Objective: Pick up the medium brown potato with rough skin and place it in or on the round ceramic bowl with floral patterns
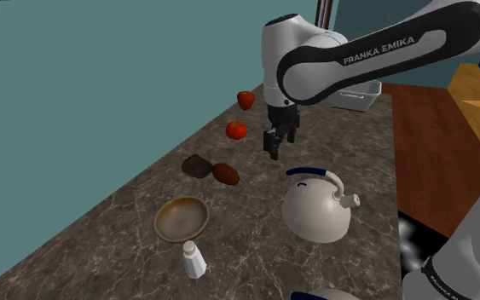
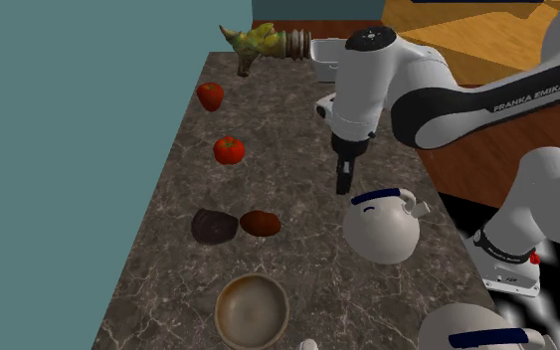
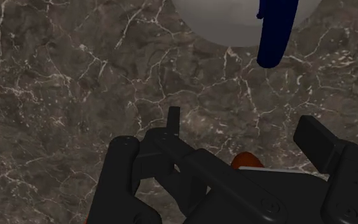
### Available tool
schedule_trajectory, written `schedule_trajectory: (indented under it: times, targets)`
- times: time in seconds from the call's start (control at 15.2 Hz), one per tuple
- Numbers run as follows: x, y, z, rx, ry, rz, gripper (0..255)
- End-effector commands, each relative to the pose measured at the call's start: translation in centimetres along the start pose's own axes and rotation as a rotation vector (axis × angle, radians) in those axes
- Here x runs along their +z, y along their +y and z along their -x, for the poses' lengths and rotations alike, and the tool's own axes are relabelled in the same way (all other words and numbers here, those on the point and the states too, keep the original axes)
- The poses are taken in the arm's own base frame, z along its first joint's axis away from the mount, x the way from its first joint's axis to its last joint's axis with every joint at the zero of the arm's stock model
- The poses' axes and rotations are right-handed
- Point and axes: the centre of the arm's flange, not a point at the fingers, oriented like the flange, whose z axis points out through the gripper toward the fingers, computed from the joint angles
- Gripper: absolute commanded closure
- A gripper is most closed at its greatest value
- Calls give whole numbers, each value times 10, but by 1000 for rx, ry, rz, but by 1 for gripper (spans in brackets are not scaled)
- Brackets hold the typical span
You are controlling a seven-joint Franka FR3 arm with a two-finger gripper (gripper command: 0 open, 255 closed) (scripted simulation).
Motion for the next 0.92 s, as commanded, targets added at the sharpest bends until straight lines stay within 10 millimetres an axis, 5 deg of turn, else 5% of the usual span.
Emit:
schedule_trajectory:
  times: [0.0, 0.86]
  targets:
    - [12, -15, -23, -21, 4, 27, 0]
    - [89, -115, -155, -155, 20, 202, 0]
